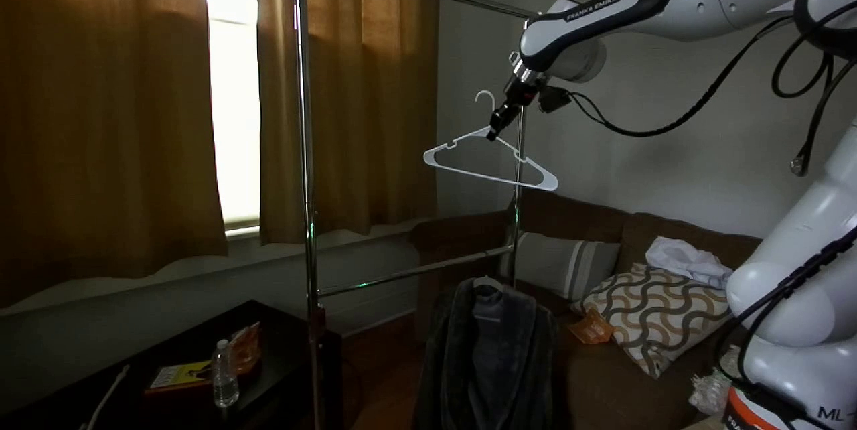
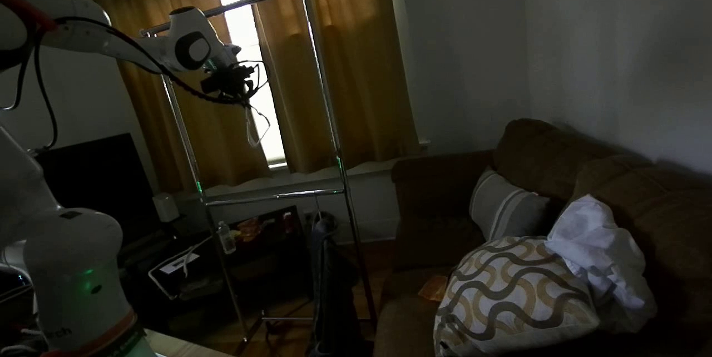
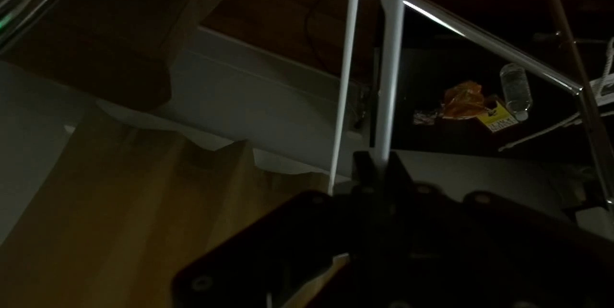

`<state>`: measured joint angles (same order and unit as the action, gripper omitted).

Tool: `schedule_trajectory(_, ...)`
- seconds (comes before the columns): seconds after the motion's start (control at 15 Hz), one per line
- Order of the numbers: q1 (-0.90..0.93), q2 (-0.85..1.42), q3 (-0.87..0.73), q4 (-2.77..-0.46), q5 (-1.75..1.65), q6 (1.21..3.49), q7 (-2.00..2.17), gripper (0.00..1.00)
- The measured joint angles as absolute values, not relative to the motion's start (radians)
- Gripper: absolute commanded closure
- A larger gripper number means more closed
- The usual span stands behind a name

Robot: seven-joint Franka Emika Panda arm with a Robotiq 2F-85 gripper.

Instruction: Move the white hanger from the bottom rod to the top rod

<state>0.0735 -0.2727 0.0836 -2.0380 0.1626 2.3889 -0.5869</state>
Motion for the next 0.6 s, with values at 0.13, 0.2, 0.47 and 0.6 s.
schedule_trajectory(0.13, 0.076, -0.273, 0.081, -2.038, 0.163, 2.389, -0.587, 0.93)
schedule_trajectory(0.2, 0.077, -0.273, 0.081, -2.038, 0.163, 2.389, -0.587, 0.93)
schedule_trajectory(0.47, 0.078, -0.273, 0.08, -2.038, 0.163, 2.389, -0.587, 0.98)
schedule_trajectory(0.6, 0.081, -0.273, 0.078, -2.038, 0.163, 2.389, -0.587, 0.98)
